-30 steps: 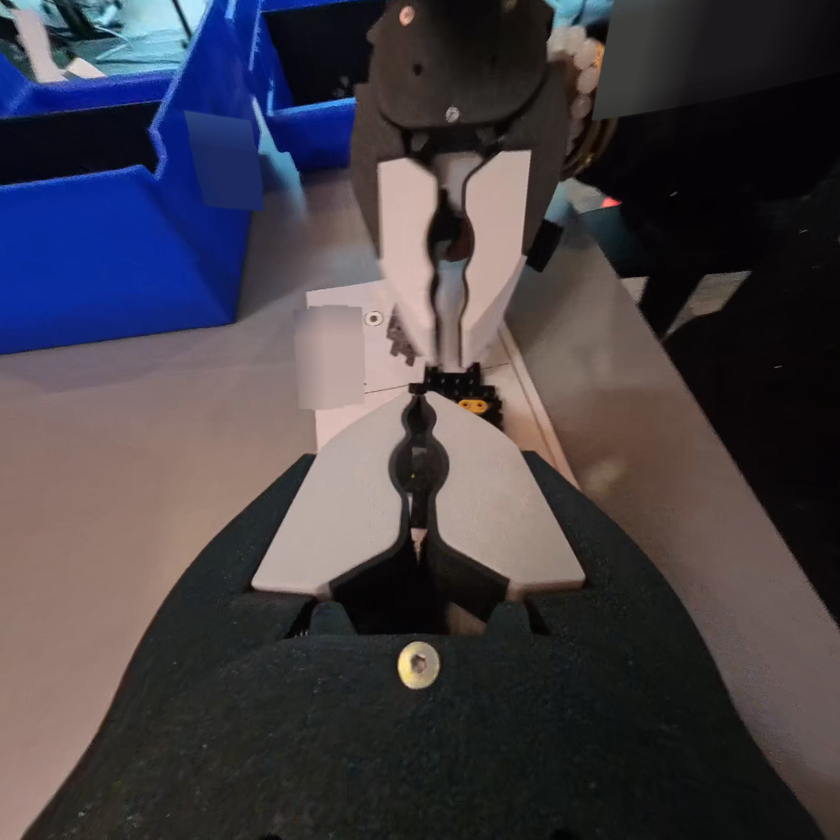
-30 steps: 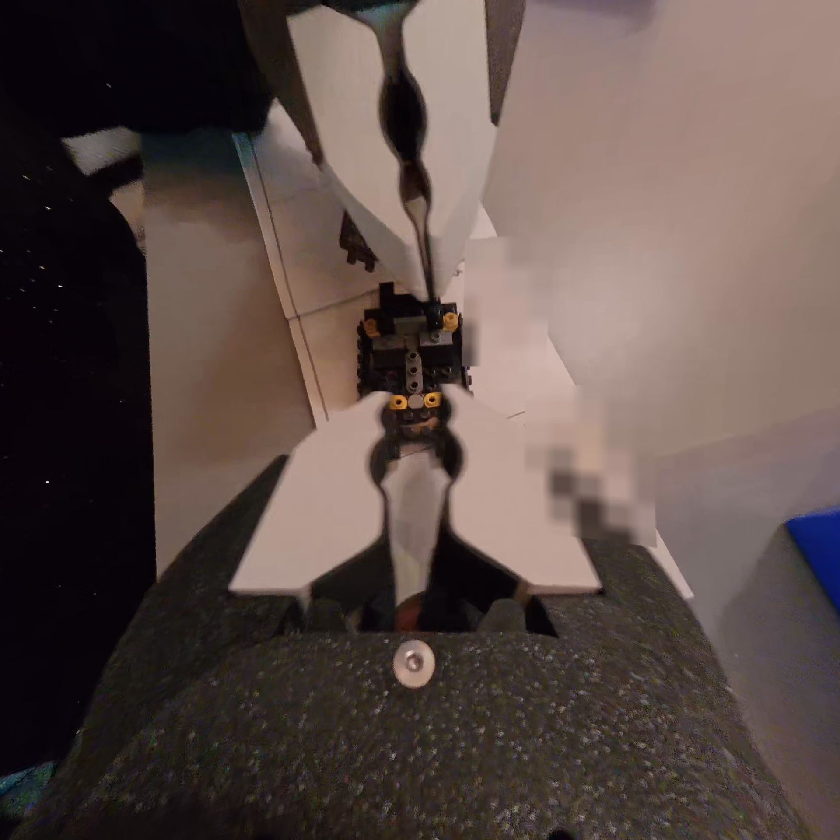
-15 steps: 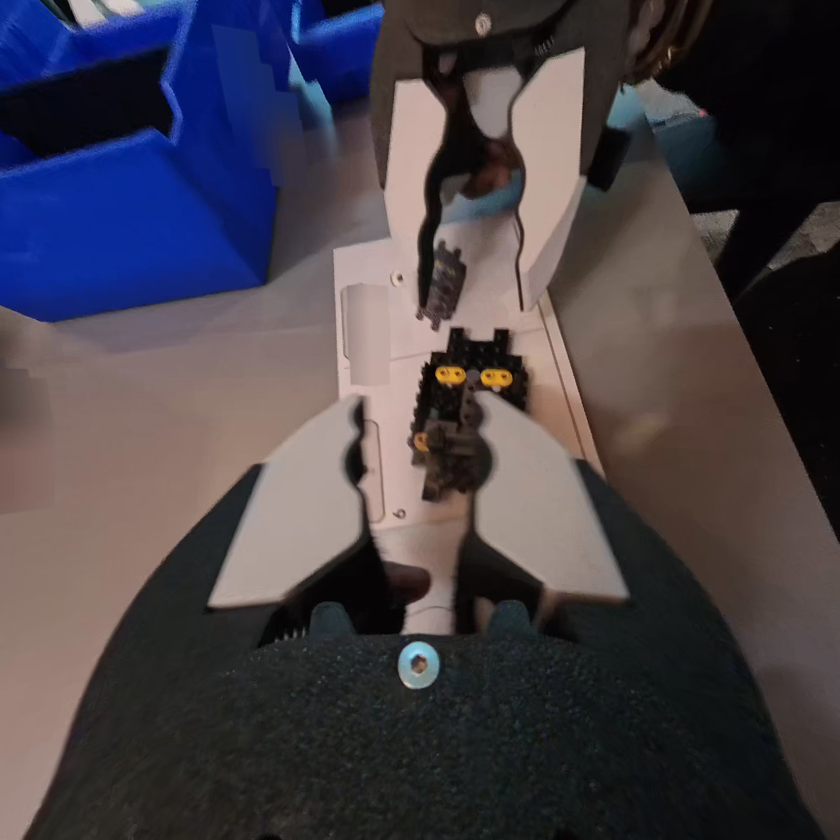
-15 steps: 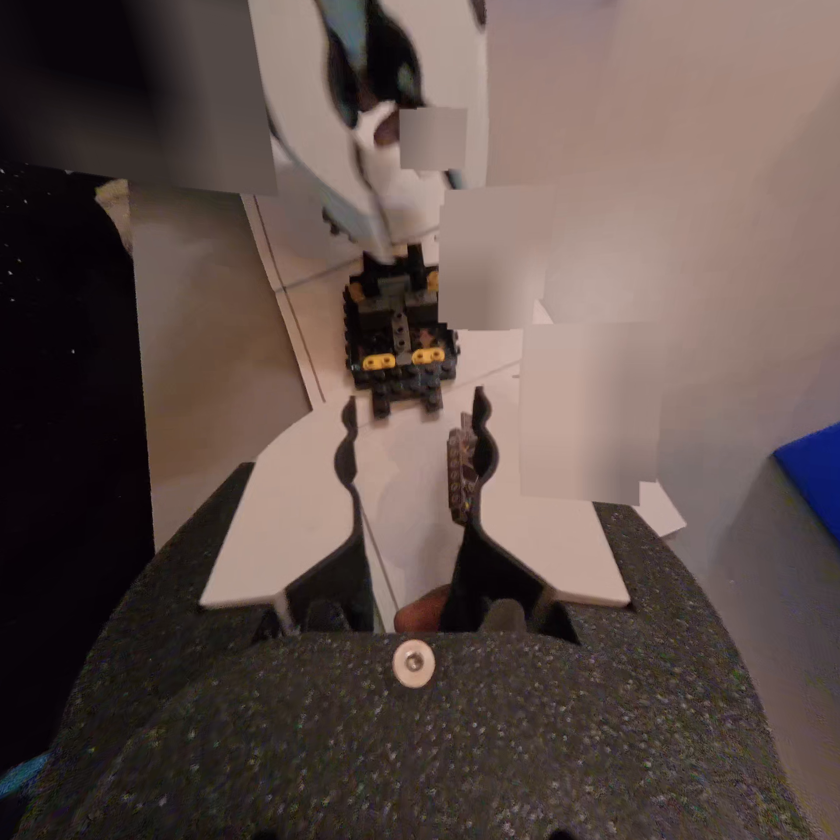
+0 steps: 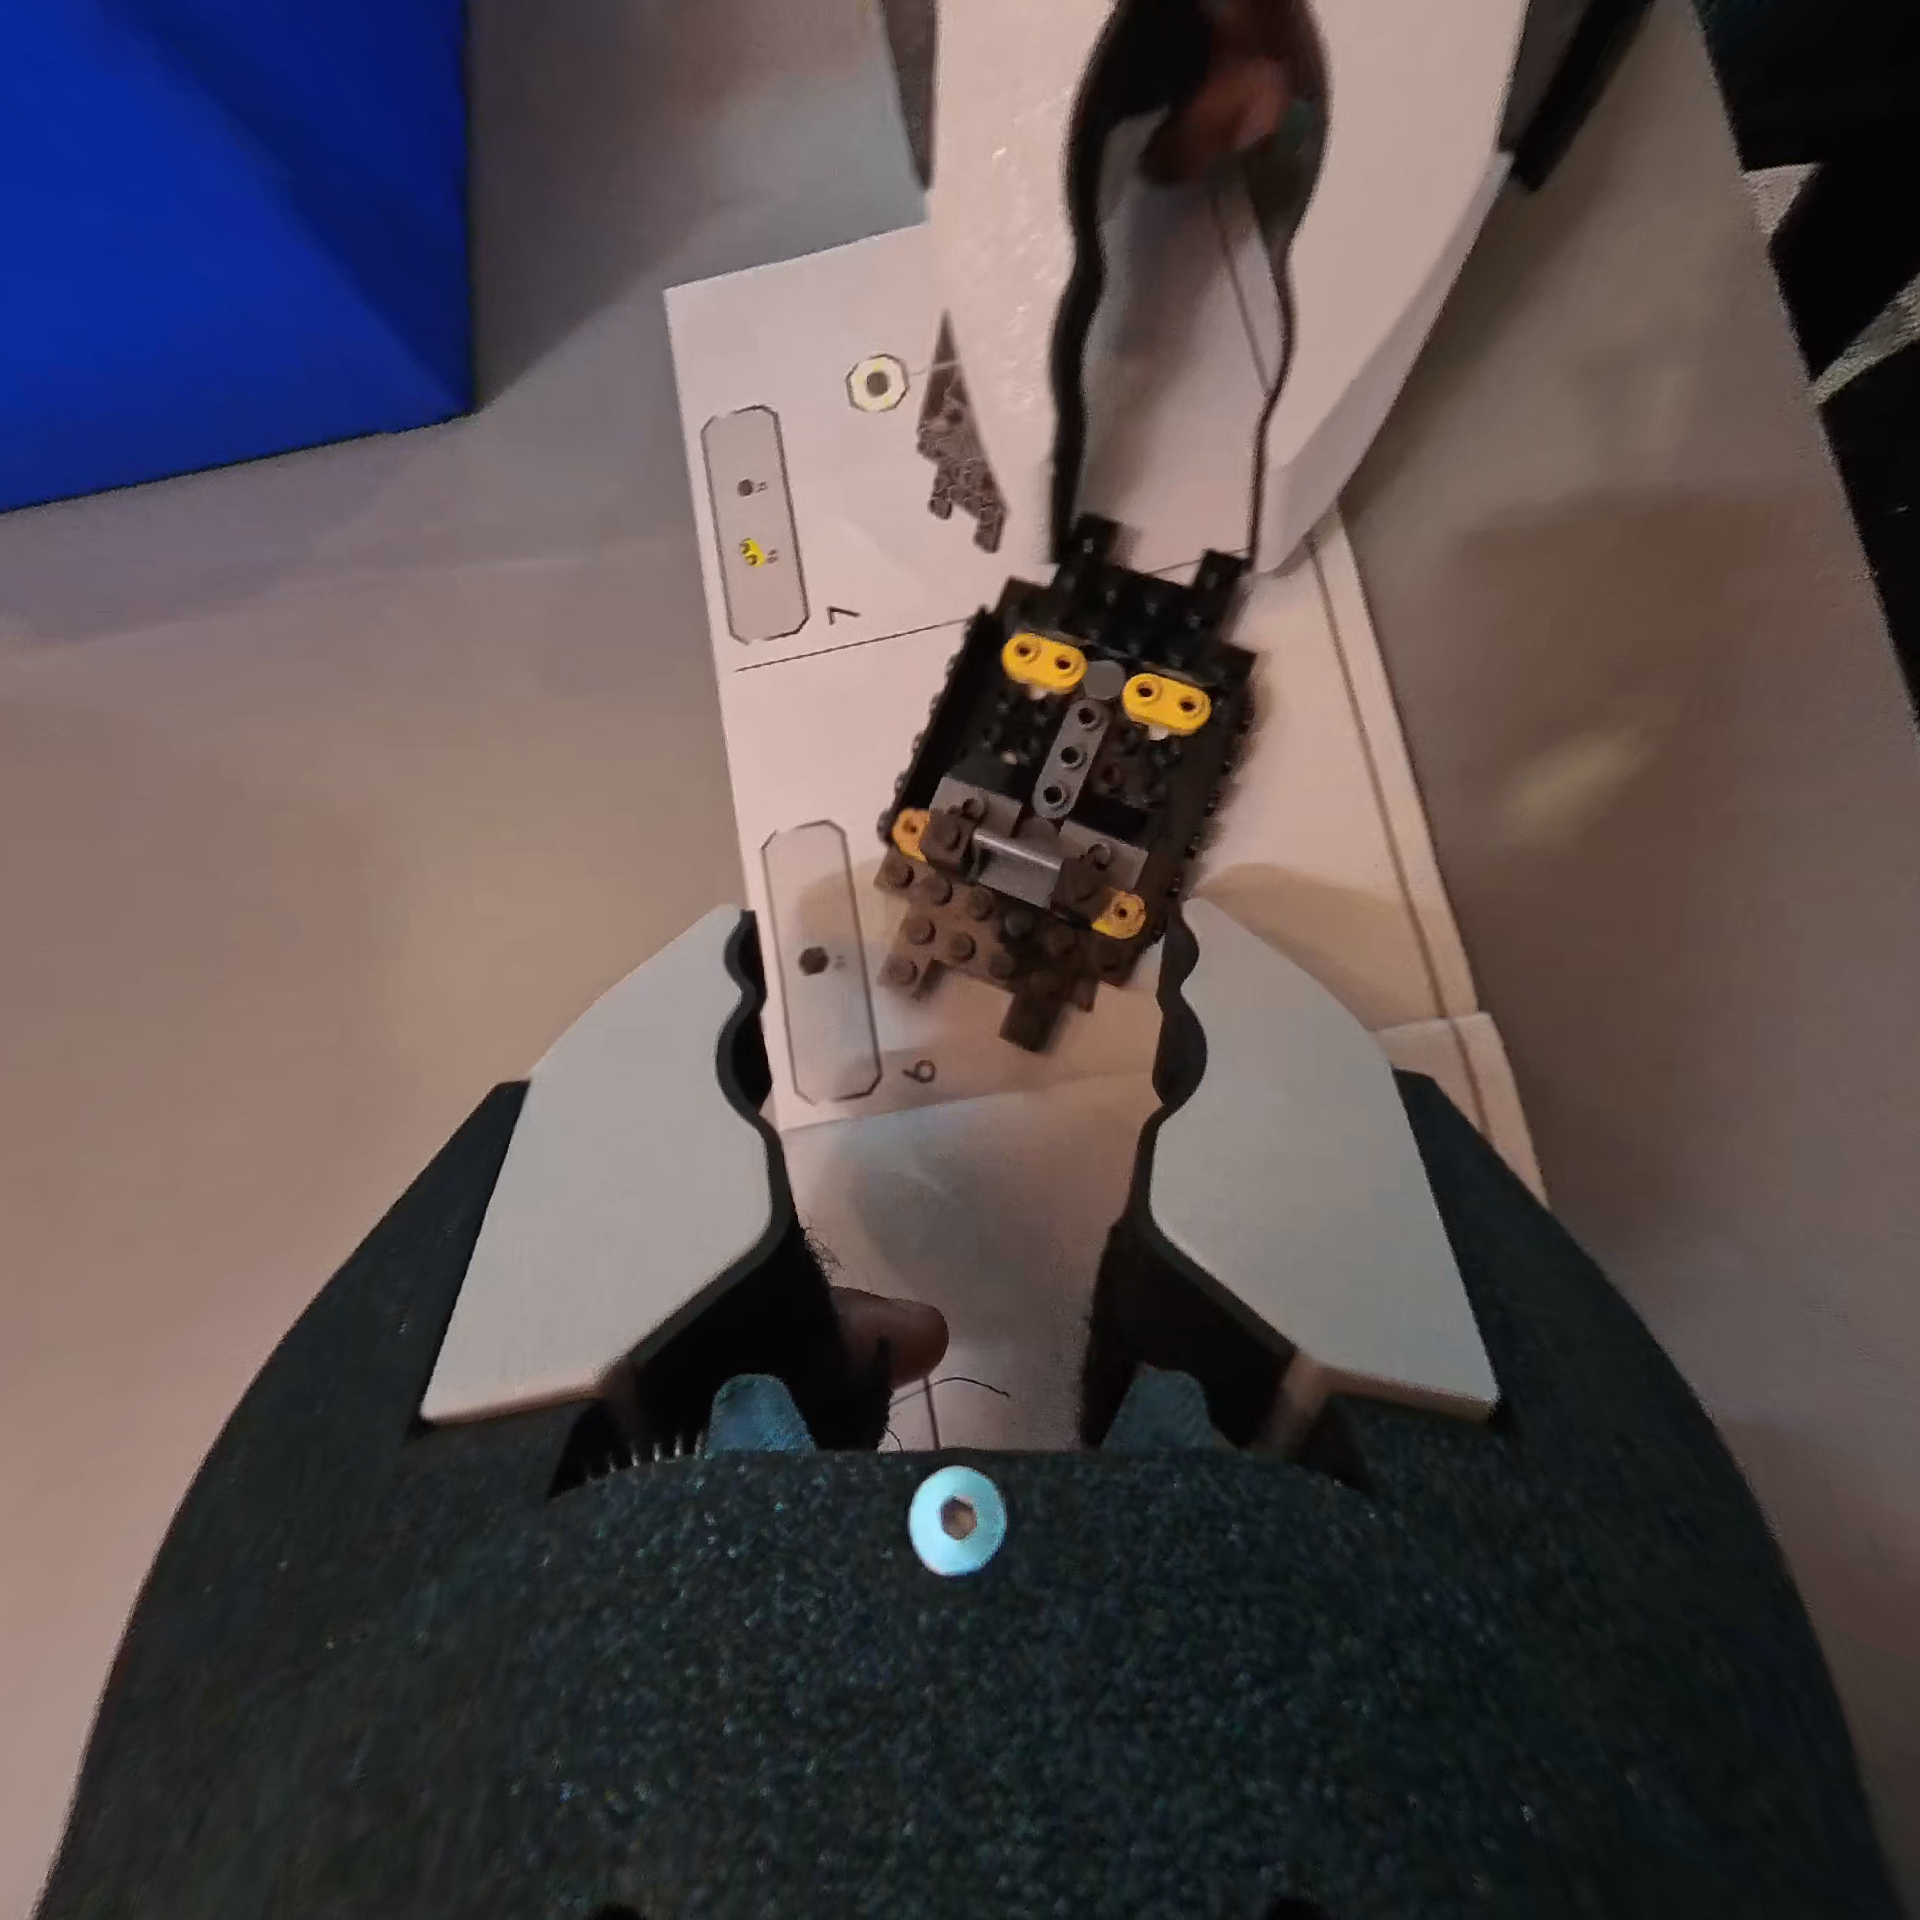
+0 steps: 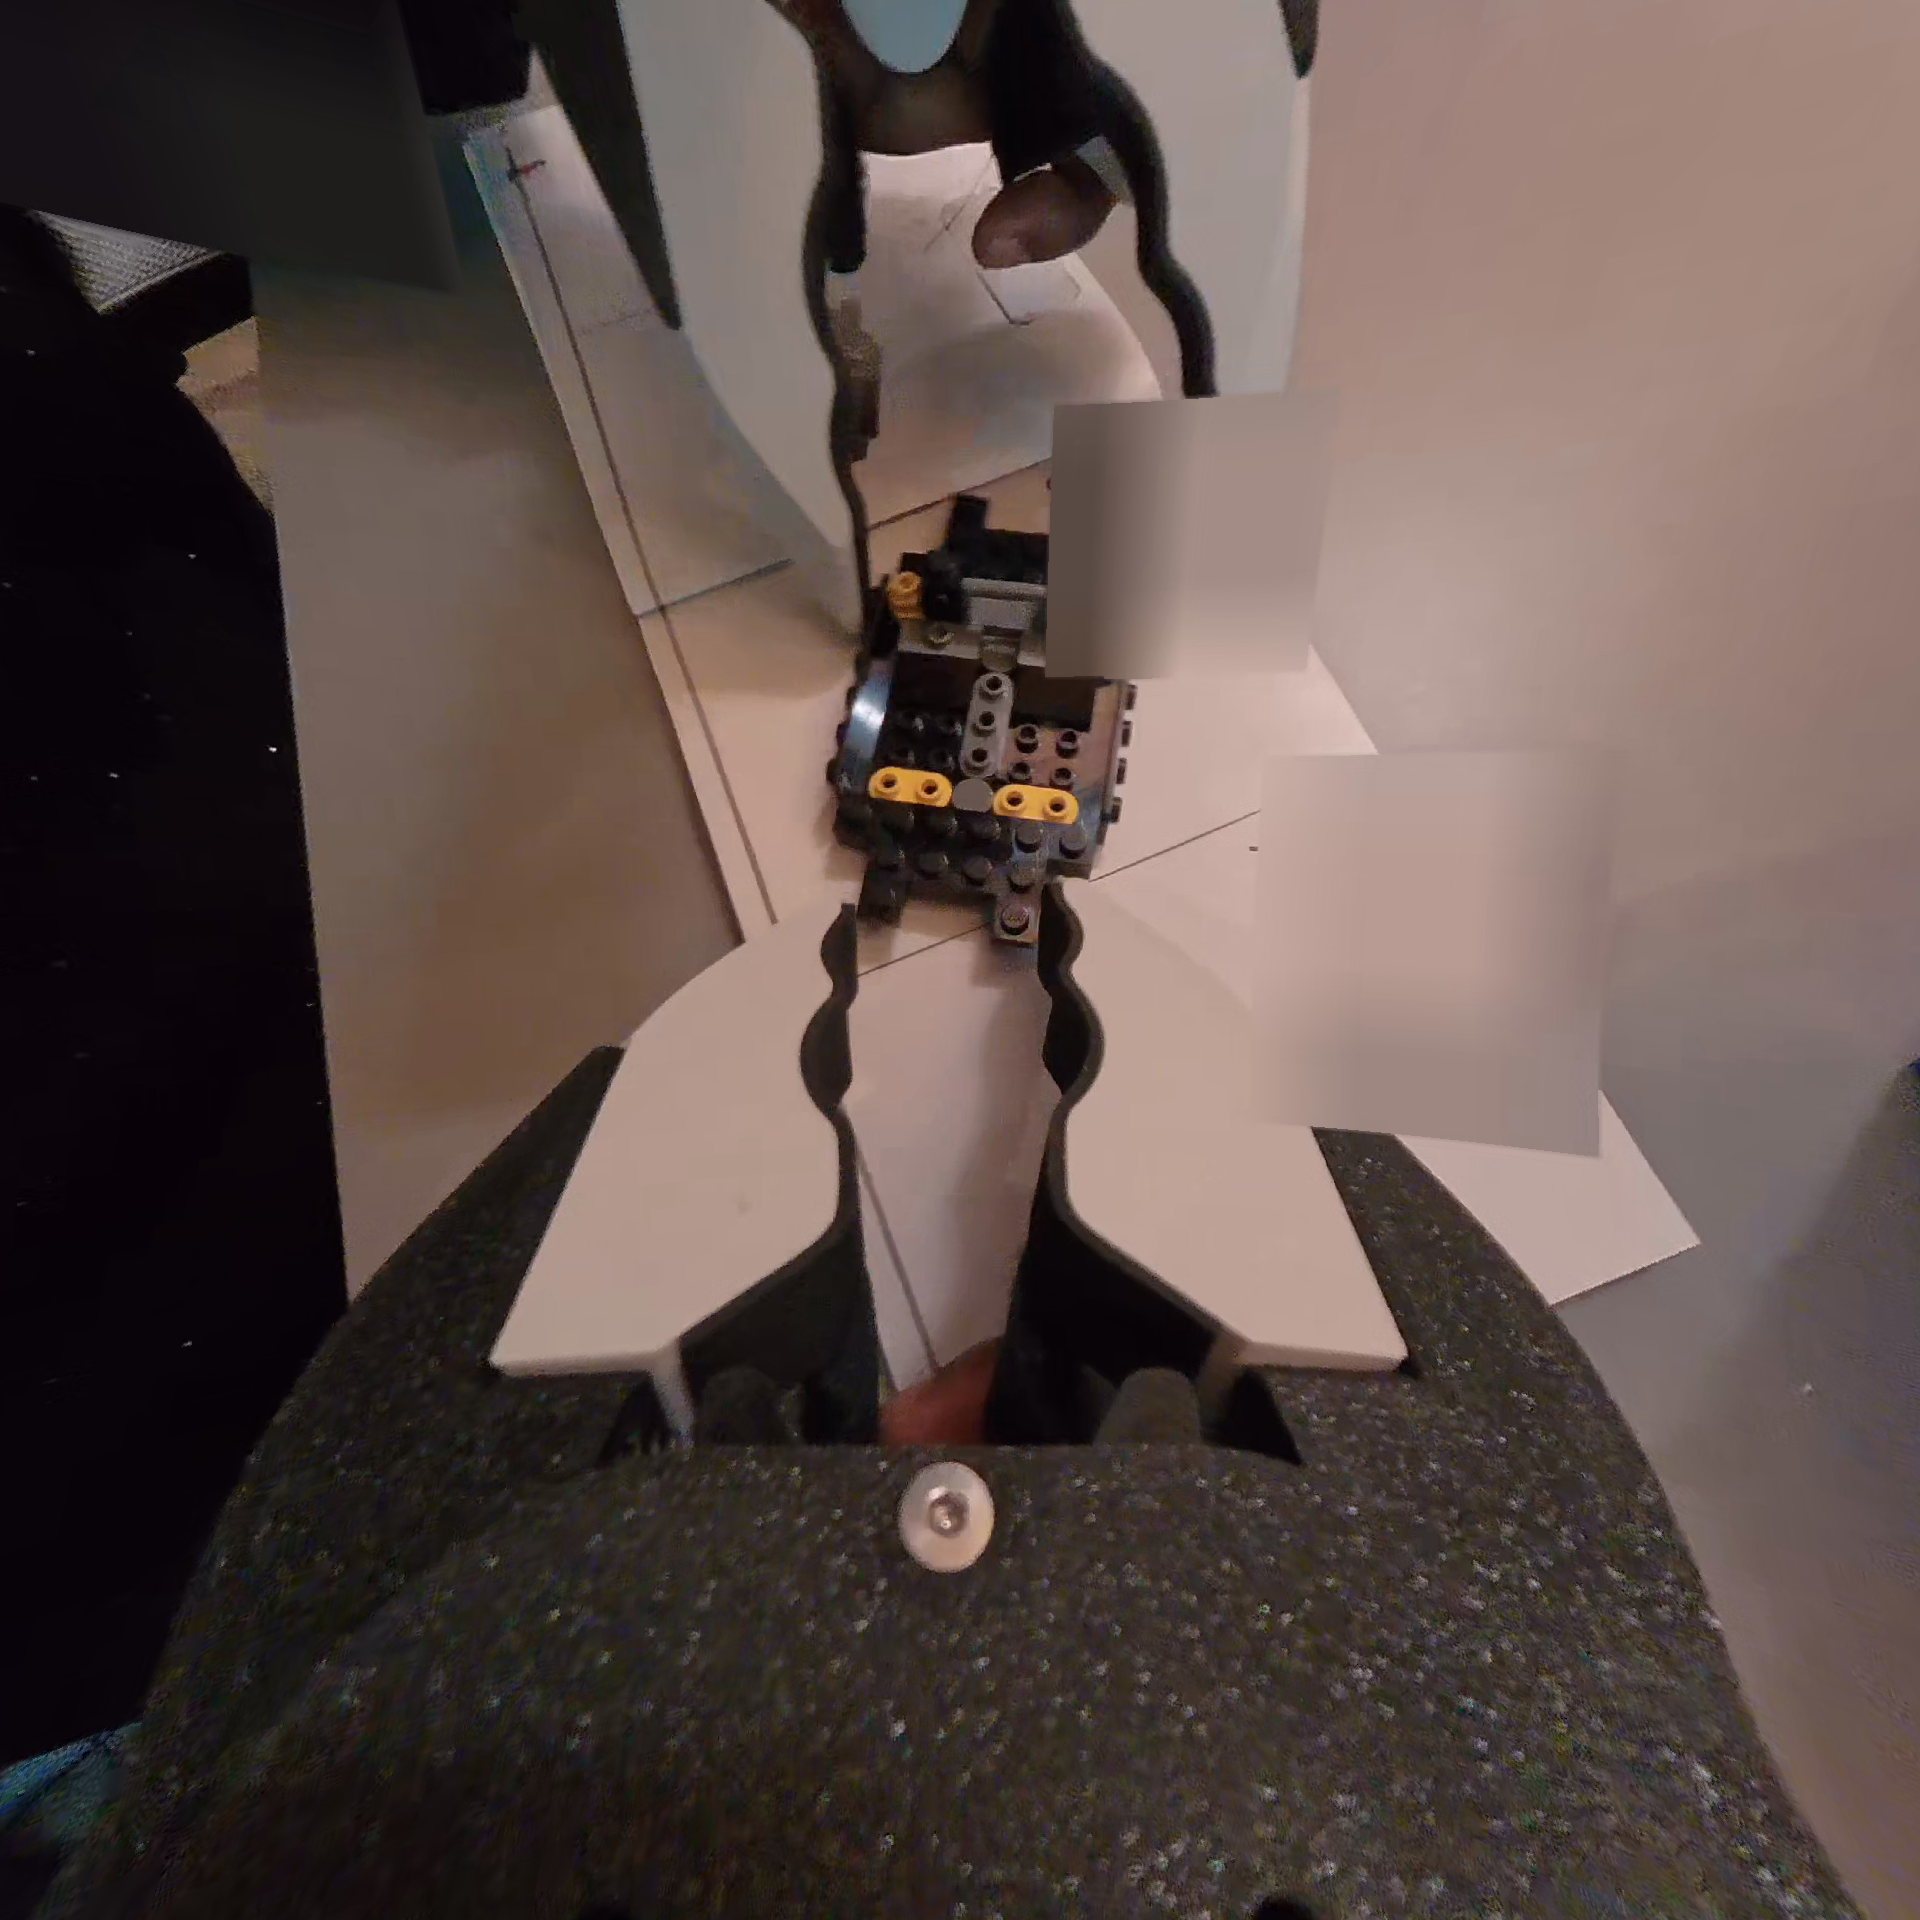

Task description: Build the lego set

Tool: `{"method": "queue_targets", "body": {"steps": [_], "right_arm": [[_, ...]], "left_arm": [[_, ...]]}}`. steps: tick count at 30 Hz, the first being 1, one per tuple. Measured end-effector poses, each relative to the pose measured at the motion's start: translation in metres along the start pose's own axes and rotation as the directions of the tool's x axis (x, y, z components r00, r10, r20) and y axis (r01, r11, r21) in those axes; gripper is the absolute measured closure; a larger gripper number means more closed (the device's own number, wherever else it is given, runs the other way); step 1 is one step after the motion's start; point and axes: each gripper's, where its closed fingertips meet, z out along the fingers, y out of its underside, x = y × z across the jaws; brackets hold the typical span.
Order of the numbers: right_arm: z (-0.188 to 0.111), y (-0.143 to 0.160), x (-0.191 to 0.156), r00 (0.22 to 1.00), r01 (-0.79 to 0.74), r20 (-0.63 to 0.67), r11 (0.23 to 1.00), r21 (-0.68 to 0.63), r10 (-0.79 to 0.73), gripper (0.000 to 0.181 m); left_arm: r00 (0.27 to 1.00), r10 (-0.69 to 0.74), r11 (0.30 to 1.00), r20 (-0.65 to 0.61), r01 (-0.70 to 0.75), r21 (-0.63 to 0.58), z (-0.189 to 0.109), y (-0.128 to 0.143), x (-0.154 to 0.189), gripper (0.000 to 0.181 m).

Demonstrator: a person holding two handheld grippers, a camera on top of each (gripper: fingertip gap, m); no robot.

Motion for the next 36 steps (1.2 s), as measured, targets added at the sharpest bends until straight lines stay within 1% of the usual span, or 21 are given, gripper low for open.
{"method": "queue_targets", "body": {"steps": [3, 5, 8, 11, 13, 16, 17, 18, 20, 21, 22, 23, 24, 25, 27, 29, 31, 33, 36], "right_arm": [[-0.001, -0.002, -0.01, 1.0, -0.001, 0.023, 1.0, 0.011, 0.001, 0.151], [0.0, -0.003, -0.014, 1.0, -0.003, 0.032, 1.0, 0.021, 0.002, 0.151], [-0.004, -0.001, -0.011, 1.0, -0.002, 0.021, 1.0, 0.013, 0.002, 0.151], [-0.014, -0.002, 0.0, 1.0, -0.001, -0.026, 0.999, 0.034, 0.001, 0.151], [-0.02, -0.006, 0.007, 0.998, -0.014, -0.055, 0.997, 0.072, 0.018, 0.149], [-0.028, -0.015, 0.016, 0.994, -0.023, -0.104, 0.99, 0.14, 0.038, 0.139], [-0.031, -0.017, 0.017, 0.993, -0.02, -0.11, 0.988, 0.154, 0.037, 0.141], [-0.034, -0.019, 0.018, 0.992, -0.018, -0.119, 0.986, 0.164, 0.038, 0.142], [-0.044, -0.023, 0.026, 0.984, -0.018, -0.172, 0.983, 0.183, 0.05, 0.142], [-0.05, -0.024, 0.03, 0.978, -0.017, -0.198, 0.98, 0.197, 0.057, 0.139], [-0.056, -0.023, 0.034, 0.973, -0.022, -0.221, 0.978, 0.207, 0.069, 0.132], [-0.06, -0.019, 0.039, 0.967, -0.035, -0.242, 0.979, 0.199, 0.084, 0.124], [-0.062, -0.01, 0.042, 0.963, -0.049, -0.255, 0.984, 0.169, 0.092, 0.118], [-0.064, -0.001, 0.043, 0.965, -0.056, -0.249, 0.99, 0.126, 0.087, 0.117], [-0.065, 0.016, 0.035, 0.979, -0.057, -0.191, 0.997, 0.047, 0.064, 0.116], [-0.064, 0.025, 0.03, 0.988, -0.042, -0.15, 0.999, 0.009, 0.042, 0.108], [-0.059, 0.024, 0.035, 0.987, -0.029, -0.157, 1.0, 0.011, 0.03, 0.105], [-0.051, 0.014, 0.035, 0.988, -0.047, -0.147, 0.998, 0.033, 0.051, 0.103], [-0.031, -0.006, 0.023, 0.992, -0.043, -0.118, 0.996, 0.079, 0.053, 0.089]], "left_arm": [[0.998, -0.006, 1.0, 0.066, 0.006, 0.003, -0.002, 0.002, -0.01, 0.117], [0.996, -0.003, 1.0, 0.086, 0.003, 0.002, -0.003, 0.003, -0.011, 0.122], [0.995, 0.004, 1.0, 0.097, -0.004, 0.009, -0.006, 0.001, -0.007, 0.123], [0.992, -0.009, 0.999, 0.124, 0.002, 0.05, -0.012, -0.006, -0.005, 0.126], [0.985, -0.028, 0.997, 0.172, 0.015, 0.079, -0.017, -0.012, -0.008, 0.13], [0.969, -0.091, 0.985, 0.229, 0.054, 0.162, -0.026, -0.023, -0.014, 0.135], [0.965, -0.128, 0.977, 0.227, 0.084, 0.195, -0.029, -0.026, -0.014, 0.135], [0.964, -0.171, 0.966, 0.204, 0.124, 0.227, -0.031, -0.029, -0.012, 0.134], [0.954, -0.276, 0.927, 0.12, 0.231, 0.297, -0.035, -0.037, -0.007, 0.126], [0.938, -0.333, 0.902, 0.093, 0.289, 0.321, -0.037, -0.039, -0.008, 0.115], [0.922, -0.379, 0.886, 0.085, 0.334, 0.322, -0.036, -0.038, -0.011, 0.098], [0.914, -0.399, 0.882, 0.079, 0.358, 0.307, -0.034, -0.035, -0.011, 0.083], [0.912, -0.402, 0.885, 0.084, 0.364, 0.292, -0.032, -0.032, -0.01, 0.078], [0.912, -0.398, 0.891, 0.099, 0.359, 0.28, -0.03, -0.029, -0.01, 0.078], [0.923, -0.37, 0.909, 0.106, 0.337, 0.245, -0.027, -0.025, -0.004, 0.081], [0.933, -0.346, 0.928, 0.102, 0.324, 0.186, -0.022, -0.018, 0.004, 0.082], [0.937, -0.328, 0.943, 0.121, 0.317, 0.1, -0.015, -0.008, 0.007, 0.084], [0.938, -0.311, 0.951, 0.153, 0.308, 0.043, -0.011, -0.002, 0.009, 0.086], [0.94, -0.298, 0.954, 0.167, 0.297, 0.033, -0.011, -0.003, 0.016, 0.1]]}}
